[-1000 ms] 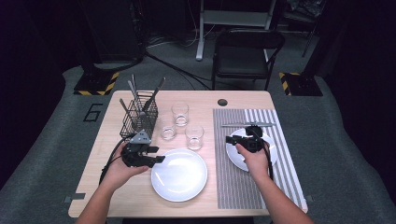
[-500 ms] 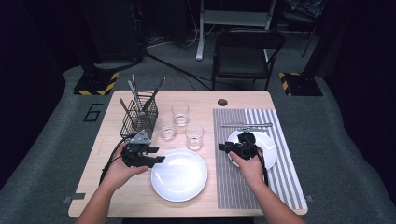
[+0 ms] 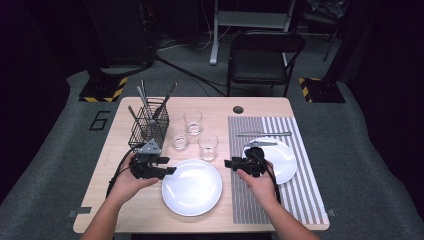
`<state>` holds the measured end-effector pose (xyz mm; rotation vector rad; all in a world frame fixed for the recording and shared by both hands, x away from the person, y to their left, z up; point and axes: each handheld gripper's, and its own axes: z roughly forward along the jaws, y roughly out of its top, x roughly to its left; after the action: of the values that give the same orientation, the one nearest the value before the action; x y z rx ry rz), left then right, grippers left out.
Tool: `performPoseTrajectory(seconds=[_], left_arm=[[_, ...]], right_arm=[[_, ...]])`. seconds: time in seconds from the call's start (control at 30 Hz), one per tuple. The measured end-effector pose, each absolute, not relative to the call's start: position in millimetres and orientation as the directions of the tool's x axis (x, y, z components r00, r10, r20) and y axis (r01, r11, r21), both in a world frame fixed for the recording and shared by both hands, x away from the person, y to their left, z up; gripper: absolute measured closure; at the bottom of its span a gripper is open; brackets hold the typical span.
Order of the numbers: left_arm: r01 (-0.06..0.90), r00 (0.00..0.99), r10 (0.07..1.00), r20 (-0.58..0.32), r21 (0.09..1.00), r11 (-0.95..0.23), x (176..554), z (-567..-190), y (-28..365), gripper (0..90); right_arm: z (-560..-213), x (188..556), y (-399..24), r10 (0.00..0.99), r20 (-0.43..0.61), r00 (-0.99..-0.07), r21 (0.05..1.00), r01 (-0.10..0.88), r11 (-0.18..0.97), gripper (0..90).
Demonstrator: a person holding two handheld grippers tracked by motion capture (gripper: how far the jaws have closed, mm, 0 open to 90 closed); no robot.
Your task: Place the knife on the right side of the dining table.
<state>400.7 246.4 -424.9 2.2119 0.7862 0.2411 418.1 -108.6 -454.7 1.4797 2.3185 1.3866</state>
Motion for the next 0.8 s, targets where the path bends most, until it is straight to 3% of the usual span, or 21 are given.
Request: performPoseTrajectory(seconds=[0.8], left_arm=[[0.466, 0.786, 0.614, -0.070, 0.719, -0.516, 402.7, -425.4, 250.4, 49.6]], right_arm=[[-468.4, 392.2, -75.5, 0.666, 0.280, -0.691, 0.746, 0.593, 0.302, 55.2]])
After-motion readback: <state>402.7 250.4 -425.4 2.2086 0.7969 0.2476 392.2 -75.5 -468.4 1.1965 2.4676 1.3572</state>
